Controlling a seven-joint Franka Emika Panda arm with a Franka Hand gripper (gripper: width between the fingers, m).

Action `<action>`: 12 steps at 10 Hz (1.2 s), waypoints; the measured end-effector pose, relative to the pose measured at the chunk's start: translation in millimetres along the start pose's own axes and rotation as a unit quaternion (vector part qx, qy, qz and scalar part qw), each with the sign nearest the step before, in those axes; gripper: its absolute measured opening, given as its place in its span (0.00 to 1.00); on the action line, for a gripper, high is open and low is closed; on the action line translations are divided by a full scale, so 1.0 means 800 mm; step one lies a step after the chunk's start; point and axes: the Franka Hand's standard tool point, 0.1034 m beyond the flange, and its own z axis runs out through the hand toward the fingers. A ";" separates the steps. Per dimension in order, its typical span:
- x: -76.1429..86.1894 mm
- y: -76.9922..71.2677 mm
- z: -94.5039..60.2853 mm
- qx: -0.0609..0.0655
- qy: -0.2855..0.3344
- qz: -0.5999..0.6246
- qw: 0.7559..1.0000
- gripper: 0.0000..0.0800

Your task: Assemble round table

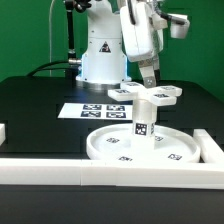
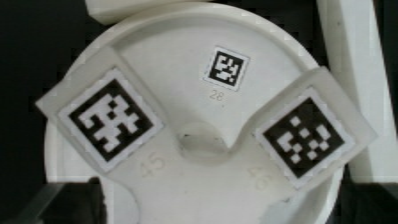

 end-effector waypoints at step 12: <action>-0.008 0.001 0.001 -0.026 0.017 -0.623 0.781 0.81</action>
Offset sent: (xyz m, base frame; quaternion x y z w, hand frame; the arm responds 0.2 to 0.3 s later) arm 0.0101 0.0198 0.0070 -0.0473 -0.0237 -0.3033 0.9514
